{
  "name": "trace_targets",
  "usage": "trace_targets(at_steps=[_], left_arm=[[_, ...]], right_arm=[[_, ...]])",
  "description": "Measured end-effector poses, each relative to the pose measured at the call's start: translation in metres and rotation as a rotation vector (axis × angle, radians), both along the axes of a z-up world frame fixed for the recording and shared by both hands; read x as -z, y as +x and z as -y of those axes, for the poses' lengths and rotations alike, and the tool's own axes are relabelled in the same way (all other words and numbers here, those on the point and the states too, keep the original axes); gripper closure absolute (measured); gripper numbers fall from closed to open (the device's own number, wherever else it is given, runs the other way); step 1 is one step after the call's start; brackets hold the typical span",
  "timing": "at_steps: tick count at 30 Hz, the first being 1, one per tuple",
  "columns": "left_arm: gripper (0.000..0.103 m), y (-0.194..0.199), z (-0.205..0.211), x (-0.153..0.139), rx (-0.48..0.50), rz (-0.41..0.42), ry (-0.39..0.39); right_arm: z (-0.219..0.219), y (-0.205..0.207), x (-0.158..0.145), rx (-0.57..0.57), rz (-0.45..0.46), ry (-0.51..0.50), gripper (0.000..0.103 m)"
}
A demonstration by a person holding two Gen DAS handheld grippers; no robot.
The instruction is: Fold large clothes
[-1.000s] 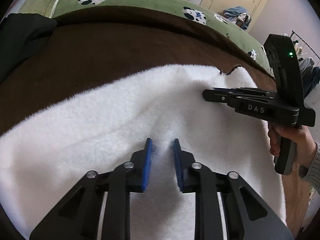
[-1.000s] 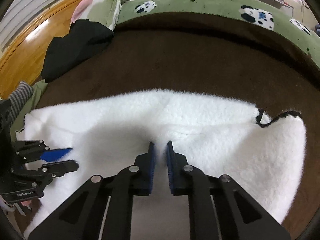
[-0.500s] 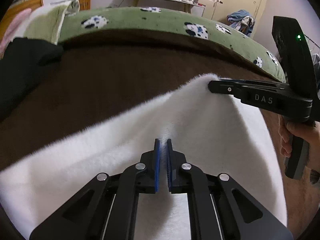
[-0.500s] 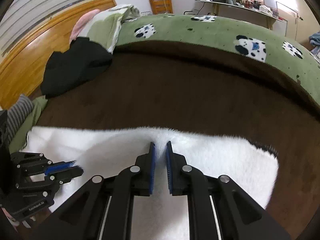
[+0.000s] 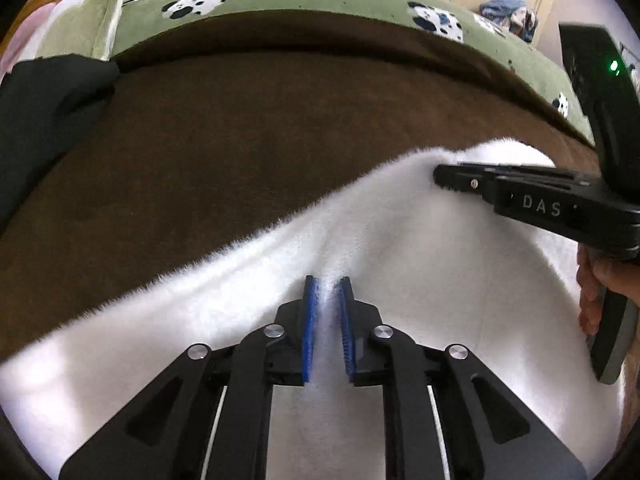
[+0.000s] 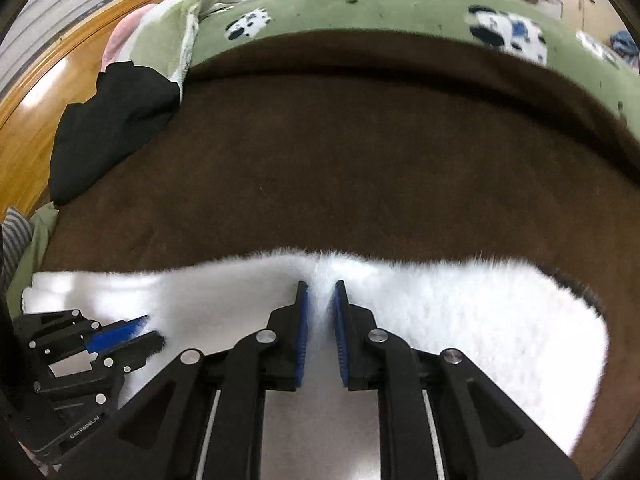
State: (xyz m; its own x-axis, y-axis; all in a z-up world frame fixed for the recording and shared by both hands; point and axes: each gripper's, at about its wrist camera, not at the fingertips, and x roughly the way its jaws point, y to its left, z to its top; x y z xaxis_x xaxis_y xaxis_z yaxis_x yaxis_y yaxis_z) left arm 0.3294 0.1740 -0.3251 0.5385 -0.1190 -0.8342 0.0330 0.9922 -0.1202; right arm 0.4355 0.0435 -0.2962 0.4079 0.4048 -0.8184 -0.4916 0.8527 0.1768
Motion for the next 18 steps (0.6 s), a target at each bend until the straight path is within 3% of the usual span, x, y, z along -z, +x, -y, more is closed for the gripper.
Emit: trace_targets(at_steps=[4,6,7,8,9,10,11,14,18], left_arm=[[0.085,-0.003,-0.005,0.001,-0.016,0.009,-0.035],[0.081,-0.005,-0.007,-0.001,-0.018,0.016,-0.052],[0.068,-0.007,-0.01,-0.004,-0.024,0.017,-0.058],[0.048,-0.011,-0.013,-0.011,-0.041,0.022,-0.056],[0.037,-0.015,-0.012,-0.017,-0.059,0.038,-0.039],[0.022,-0.024,-0.015,-0.028,-0.084,0.068,-0.012],[0.018,-0.036,-0.021,-0.04,-0.103,0.1,0.01],[0.011,-0.071,-0.043,-0.06,-0.172,0.102,0.098],[0.011,-0.119,-0.092,-0.064,-0.293,0.056,0.154]], right_arm=[[0.002,0.0,0.001,0.001,-0.01,0.011,0.084],[-0.001,-0.001,-0.001,-0.002,-0.012,0.0,0.077],[-0.001,-0.002,-0.004,-0.003,-0.022,0.004,0.057],[-0.003,-0.005,-0.01,-0.006,-0.027,0.013,0.037],[-0.004,-0.006,-0.015,-0.008,-0.017,0.009,0.03],[-0.009,-0.015,-0.025,-0.022,0.019,-0.005,0.027],[-0.012,-0.022,-0.032,-0.047,0.029,0.005,0.027],[-0.027,-0.043,-0.049,-0.119,0.016,0.046,0.023],[-0.059,-0.074,-0.062,-0.225,0.02,0.046,0.022]])
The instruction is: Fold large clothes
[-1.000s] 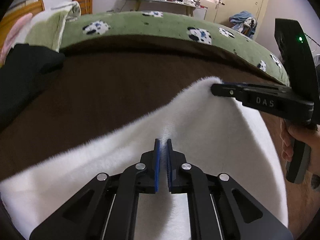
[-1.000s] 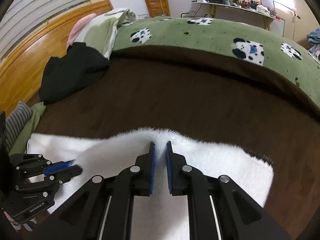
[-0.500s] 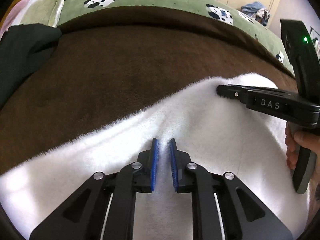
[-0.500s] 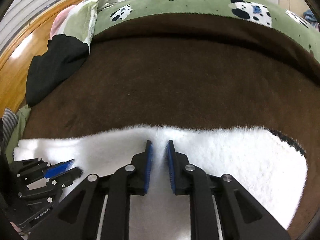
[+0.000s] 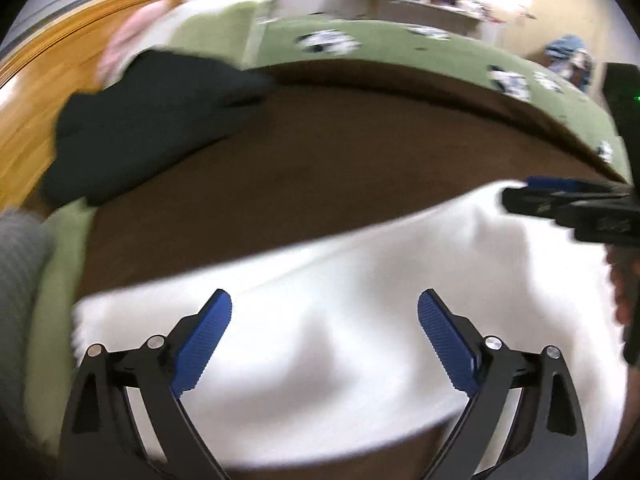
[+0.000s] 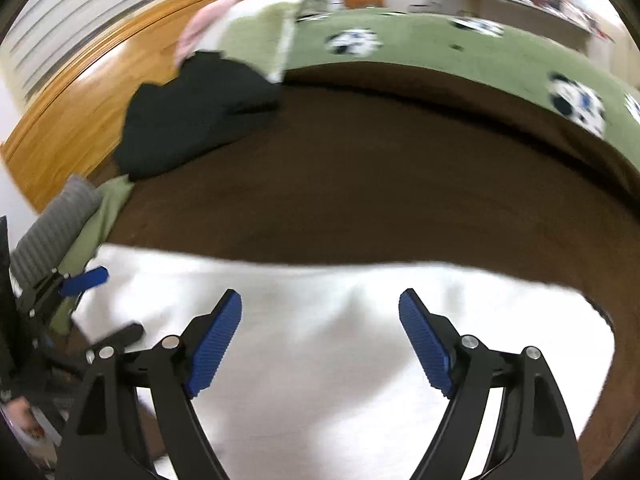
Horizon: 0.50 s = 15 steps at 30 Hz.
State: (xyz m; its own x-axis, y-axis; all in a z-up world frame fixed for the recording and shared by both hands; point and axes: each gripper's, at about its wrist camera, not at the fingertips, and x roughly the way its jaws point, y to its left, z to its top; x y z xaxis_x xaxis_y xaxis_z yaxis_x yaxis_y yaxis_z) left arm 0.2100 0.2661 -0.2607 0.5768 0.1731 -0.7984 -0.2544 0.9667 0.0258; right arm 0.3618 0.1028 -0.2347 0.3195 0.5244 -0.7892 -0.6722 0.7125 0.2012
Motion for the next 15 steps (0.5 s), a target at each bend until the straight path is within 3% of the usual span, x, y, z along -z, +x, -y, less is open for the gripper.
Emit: trace_targets(at_steps=[2,4,10,12,14,15], left_arm=[[0.023,-0.025,-0.034,0.005,-0.07,-0.02,-0.002],[0.027,-0.045,-0.068,0.013,-0.128,-0.043,-0.007],[0.028,-0.076,-0.136,0.023,-0.237,0.005,-0.011],[0.032,-0.078,-0.155,0.028,-0.269,0.024,-0.046],[0.046,-0.077,-0.167,0.034,-0.278,0.023,-0.102],[0.049,-0.074,-0.175,0.043,-0.293,-0.004,-0.134]], right_arm=[[-0.015,-0.014,-0.002,-0.035,-0.009,0.009,0.022],[-0.028,-0.026,-0.002,-0.055,-0.018,0.018,0.022],[-0.049,-0.049,0.013,-0.045,-0.065,0.031,0.022],[-0.051,-0.054,0.019,-0.033,-0.079,0.03,0.022],[-0.05,-0.059,0.028,-0.015,-0.093,0.021,0.022],[-0.049,-0.06,0.032,-0.004,-0.099,0.018,0.022]])
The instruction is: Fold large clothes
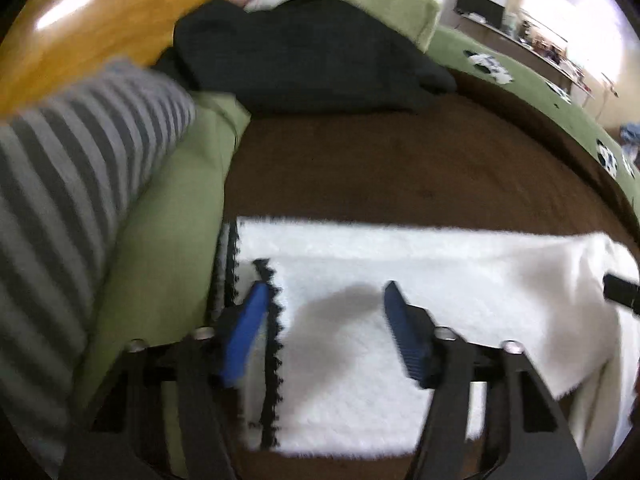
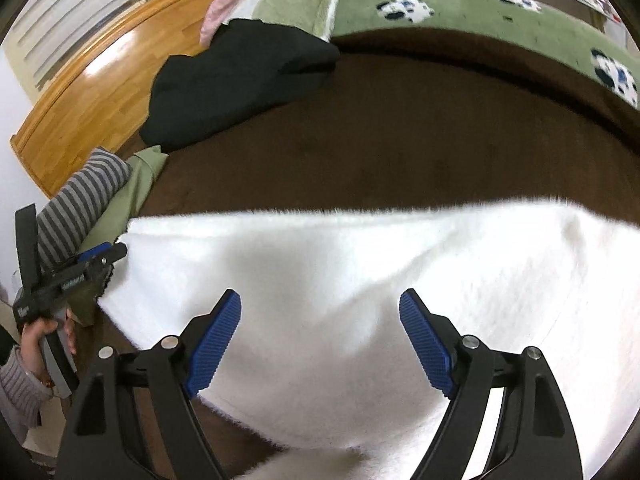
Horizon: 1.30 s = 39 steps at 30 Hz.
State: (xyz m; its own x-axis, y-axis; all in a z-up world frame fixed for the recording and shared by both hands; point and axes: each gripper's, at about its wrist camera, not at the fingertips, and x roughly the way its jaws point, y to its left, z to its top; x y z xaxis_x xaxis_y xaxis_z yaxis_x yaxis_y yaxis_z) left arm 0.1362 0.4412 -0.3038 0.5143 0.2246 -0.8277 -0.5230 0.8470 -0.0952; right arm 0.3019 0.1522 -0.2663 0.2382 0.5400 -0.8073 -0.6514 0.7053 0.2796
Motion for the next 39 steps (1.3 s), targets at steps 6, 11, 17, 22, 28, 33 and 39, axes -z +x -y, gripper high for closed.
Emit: trace_targets(at_steps=[6,11,17,22,28,33,39], left_arm=[[0.095,0.006,-0.008,0.016,-0.014,0.002,-0.049],[0.098,0.005,-0.011,0.018,-0.028,-0.026,-0.013],[0.098,0.007,-0.008,0.018,-0.047,-0.035,0.017],[0.098,0.005,-0.006,0.012,-0.079,-0.028,0.054],[0.098,0.004,-0.013,0.0,-0.118,-0.015,0.089],[0.098,0.004,-0.019,0.006,-0.113,-0.029,-0.003],[0.072,0.001,-0.021,0.017,-0.071,0.016,-0.107]], right_arm=[[0.001,0.004,0.007,0.049,0.001,-0.009,0.022],[-0.01,0.023,0.01,0.063,0.014,-0.041,0.022],[-0.036,0.052,0.037,0.091,0.012,-0.186,0.031],[-0.036,0.043,0.035,0.08,0.083,-0.181,0.079],[-0.024,0.043,0.025,0.098,0.096,-0.12,0.095],[-0.02,0.045,0.026,0.096,0.073,-0.121,0.095],[-0.023,0.046,0.026,0.097,0.065,-0.121,0.092]])
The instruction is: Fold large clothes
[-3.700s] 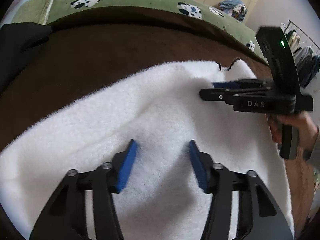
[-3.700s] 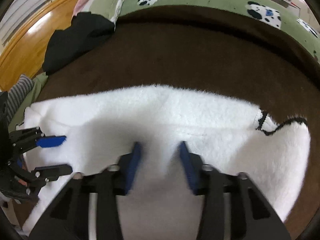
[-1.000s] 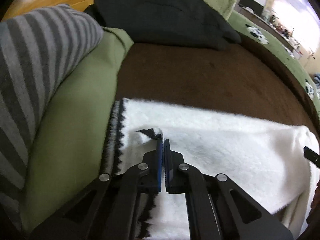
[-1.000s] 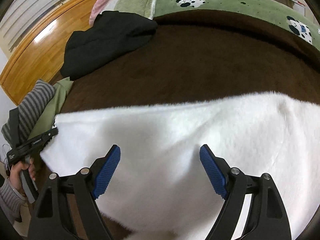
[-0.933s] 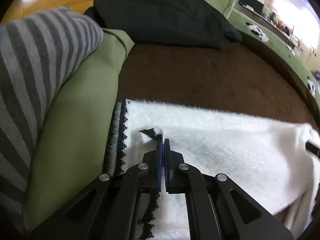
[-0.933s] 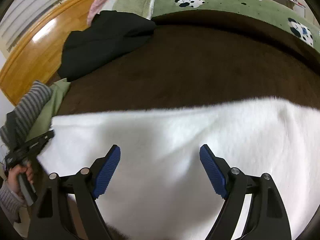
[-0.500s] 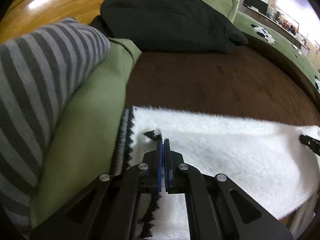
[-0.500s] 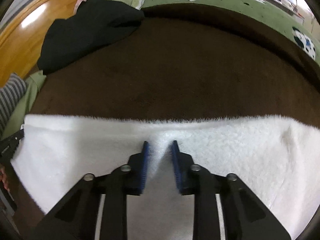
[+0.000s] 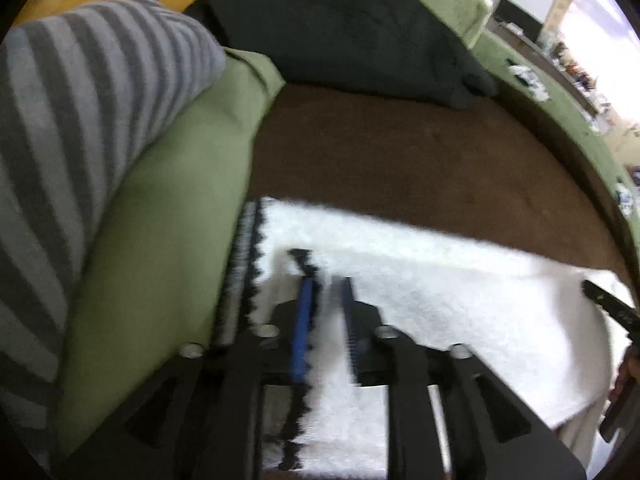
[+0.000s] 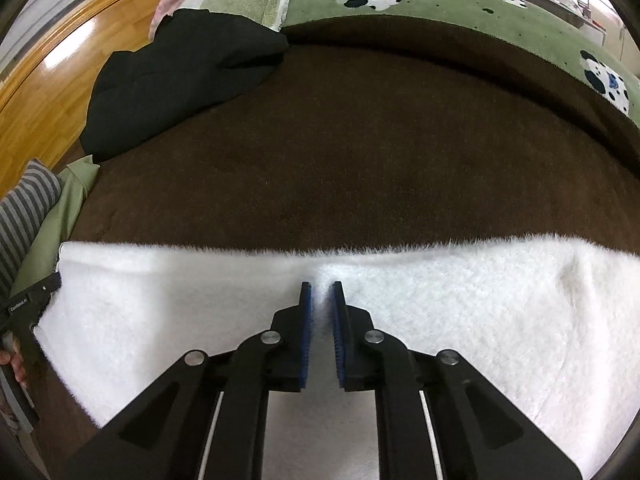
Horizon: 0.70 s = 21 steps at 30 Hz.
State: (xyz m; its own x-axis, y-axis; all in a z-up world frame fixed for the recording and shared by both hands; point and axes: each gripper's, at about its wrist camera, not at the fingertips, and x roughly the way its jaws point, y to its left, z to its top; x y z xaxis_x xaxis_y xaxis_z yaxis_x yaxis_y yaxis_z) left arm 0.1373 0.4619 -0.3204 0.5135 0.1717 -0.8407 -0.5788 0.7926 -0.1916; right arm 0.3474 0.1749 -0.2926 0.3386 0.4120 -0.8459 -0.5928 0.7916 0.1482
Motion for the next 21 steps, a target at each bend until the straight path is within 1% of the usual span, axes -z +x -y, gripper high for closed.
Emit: trace_targets(at_steps=[1,4,6,7,8,9,10,11,14,16,19,21], left_arm=[[0.064,0.003,0.003,0.001,0.024,0.006,-0.002],[0.062,0.012,0.009,0.007,0.051,-0.026,0.037],[0.062,0.015,0.011,0.006,0.035,-0.039,0.059],[0.062,0.016,0.014,0.003,0.023,-0.05,0.081],[0.062,0.017,0.017,0.0,0.018,-0.056,0.104],[0.061,0.016,0.022,-0.003,0.011,-0.067,0.15],[0.057,0.016,0.024,-0.004,0.01,-0.066,0.164],[0.054,0.015,0.024,-0.003,0.011,-0.069,0.155],[0.055,0.015,0.023,-0.001,0.027,-0.089,0.166],[0.053,0.016,0.021,0.0,0.042,-0.089,0.145],[0.054,0.011,0.016,0.003,0.046,-0.071,0.102],[0.058,0.01,0.01,0.005,0.04,-0.037,0.031]], right_arm=[[-0.002,-0.001,0.001,0.0,-0.001,-0.001,0.09],[-0.003,-0.001,0.004,-0.001,-0.009,-0.007,0.089],[-0.002,-0.001,0.004,-0.003,-0.01,-0.01,0.087],[-0.002,-0.001,0.004,-0.003,-0.011,-0.01,0.082],[-0.002,-0.002,0.003,-0.003,-0.013,-0.01,0.08],[-0.003,-0.002,0.003,-0.004,-0.013,-0.012,0.08],[-0.003,-0.003,0.003,-0.009,-0.011,-0.015,0.079],[-0.004,-0.004,0.004,-0.013,-0.008,-0.02,0.078],[-0.003,-0.005,0.004,-0.017,-0.011,-0.018,0.076],[-0.003,-0.005,0.004,-0.015,-0.014,-0.014,0.075],[-0.002,-0.006,0.005,-0.016,-0.015,-0.007,0.072],[-0.002,-0.007,0.005,-0.013,-0.016,0.001,0.07]])
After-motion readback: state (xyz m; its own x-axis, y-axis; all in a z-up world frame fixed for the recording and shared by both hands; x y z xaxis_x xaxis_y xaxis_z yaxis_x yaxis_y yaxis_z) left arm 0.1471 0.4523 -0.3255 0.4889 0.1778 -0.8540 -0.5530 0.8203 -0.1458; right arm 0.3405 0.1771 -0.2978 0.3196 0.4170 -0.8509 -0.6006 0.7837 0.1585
